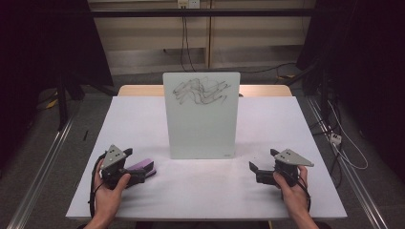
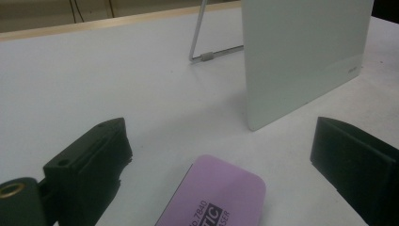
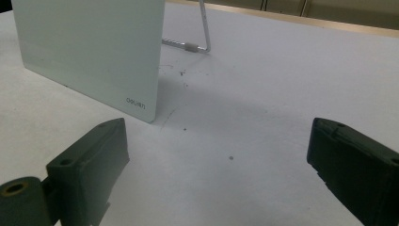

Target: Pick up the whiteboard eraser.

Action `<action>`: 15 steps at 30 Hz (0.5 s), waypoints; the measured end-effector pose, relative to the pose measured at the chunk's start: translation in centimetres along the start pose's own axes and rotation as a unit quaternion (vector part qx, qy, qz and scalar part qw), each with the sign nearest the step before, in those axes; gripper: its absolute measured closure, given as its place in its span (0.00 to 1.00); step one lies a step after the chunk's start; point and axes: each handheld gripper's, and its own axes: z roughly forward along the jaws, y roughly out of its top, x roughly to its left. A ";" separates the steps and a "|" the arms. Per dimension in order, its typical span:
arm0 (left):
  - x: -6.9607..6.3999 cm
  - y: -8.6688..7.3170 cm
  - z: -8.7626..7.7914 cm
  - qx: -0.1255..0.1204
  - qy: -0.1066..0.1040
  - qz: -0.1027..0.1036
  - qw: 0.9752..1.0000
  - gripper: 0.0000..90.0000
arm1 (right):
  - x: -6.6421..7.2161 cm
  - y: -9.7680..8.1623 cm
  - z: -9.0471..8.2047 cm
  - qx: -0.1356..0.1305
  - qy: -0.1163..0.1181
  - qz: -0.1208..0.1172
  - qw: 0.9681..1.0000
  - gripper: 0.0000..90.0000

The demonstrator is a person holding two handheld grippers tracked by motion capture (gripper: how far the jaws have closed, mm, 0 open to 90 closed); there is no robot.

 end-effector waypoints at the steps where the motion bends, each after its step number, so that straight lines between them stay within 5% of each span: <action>1: 0.0 0.0 0.0 -0.001 0.001 0.002 1.000 0.05 | 0.0 0.0 0.0 0.000 0.000 0.000 1.000 0.07; 15: 0.3 0.2 0.0 0.007 -0.009 -0.004 1.000 0.07 | -0.2 -0.1 0.1 0.002 0.007 0.003 1.000 0.08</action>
